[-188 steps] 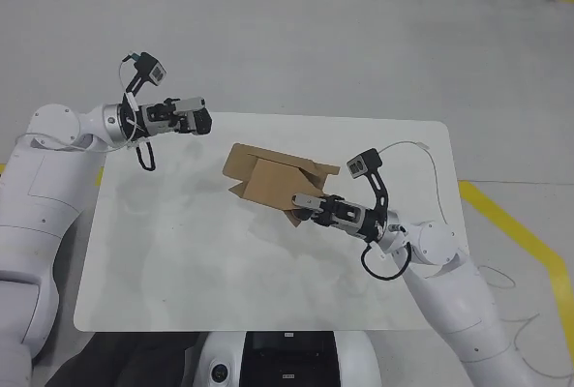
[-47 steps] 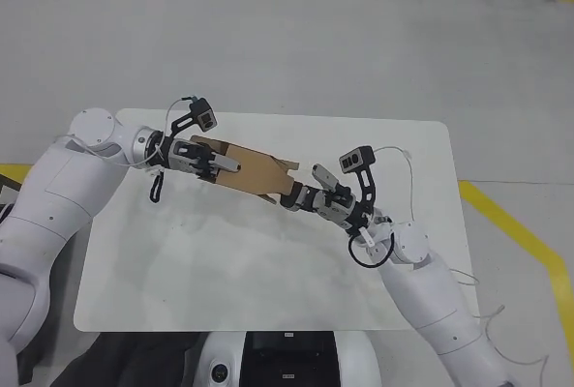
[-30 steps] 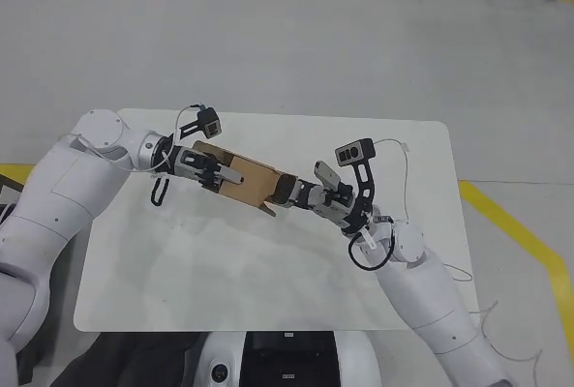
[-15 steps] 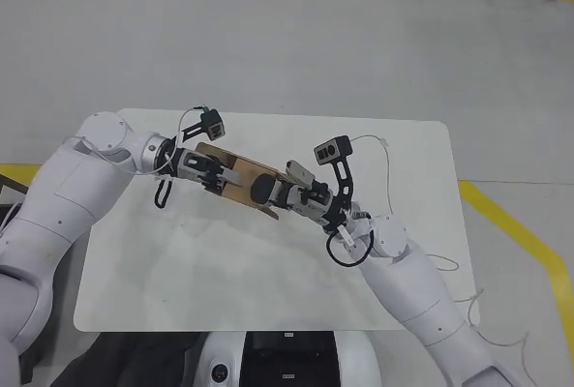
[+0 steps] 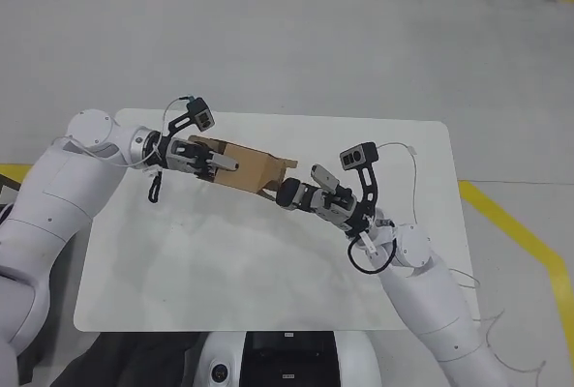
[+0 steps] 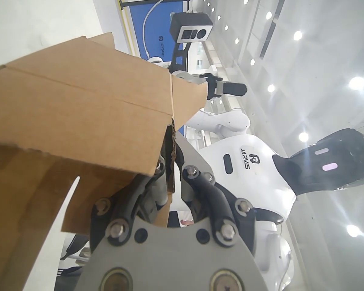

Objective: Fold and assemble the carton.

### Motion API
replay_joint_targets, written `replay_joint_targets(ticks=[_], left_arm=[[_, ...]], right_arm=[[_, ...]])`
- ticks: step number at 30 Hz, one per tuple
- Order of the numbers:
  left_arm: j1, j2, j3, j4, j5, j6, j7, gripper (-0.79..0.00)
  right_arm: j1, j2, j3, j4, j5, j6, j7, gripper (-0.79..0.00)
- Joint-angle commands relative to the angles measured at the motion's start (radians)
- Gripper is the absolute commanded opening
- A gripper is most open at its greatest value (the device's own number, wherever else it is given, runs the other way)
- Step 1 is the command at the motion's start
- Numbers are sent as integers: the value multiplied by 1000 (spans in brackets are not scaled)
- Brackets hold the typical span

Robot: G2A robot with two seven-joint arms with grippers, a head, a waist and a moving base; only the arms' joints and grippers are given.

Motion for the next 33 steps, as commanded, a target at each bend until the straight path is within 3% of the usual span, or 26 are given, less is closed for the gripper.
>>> replay_joint_targets(ticks=[1, 33], left_arm=[[0, 2, 1, -4, -9, 6, 0, -785], [-41, 52, 131, -96, -56, 41, 0, -785]], right_arm=[[1, -1, -5, 2, -1, 1, 0, 0], [86, -17, 6, 117, 36, -84, 15, 0]])
